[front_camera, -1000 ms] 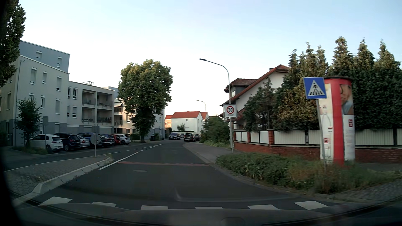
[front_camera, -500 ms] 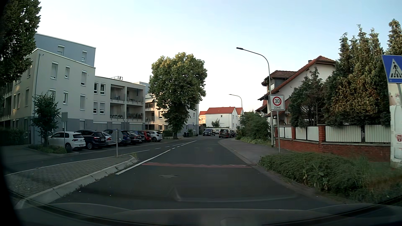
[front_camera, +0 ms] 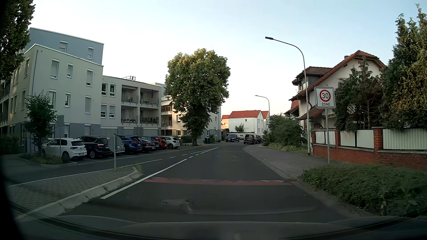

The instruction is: Follow the waypoints while adhering to traffic rules and regulations

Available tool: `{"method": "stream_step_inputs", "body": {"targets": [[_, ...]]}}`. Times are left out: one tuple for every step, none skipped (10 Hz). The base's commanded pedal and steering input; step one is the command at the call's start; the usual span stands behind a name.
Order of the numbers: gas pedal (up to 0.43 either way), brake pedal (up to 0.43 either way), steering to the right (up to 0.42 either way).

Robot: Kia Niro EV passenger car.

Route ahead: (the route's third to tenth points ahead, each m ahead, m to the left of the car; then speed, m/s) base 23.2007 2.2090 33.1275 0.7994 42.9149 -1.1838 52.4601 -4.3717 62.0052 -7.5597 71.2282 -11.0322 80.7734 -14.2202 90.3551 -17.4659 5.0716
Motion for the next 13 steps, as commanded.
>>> {"method": "stream_step_inputs", "body": {"targets": [[0.220,0.030,-0.008],[0.220,0.030,-0.004],[0.220,0.030,-0.004],[0.220,0.030,-0.004],[0.220,0.030,-0.003],[0.220,0.030,-0.002],[0.220,0.030,-0.002],[0.220,0.030,-0.003],[0.220,0.030,-0.003],[0.220,0.030,-0.003],[0.220,0.030,-0.006],[0.220,0.030,-0.006],[0.220,0.030,-0.006]]}}
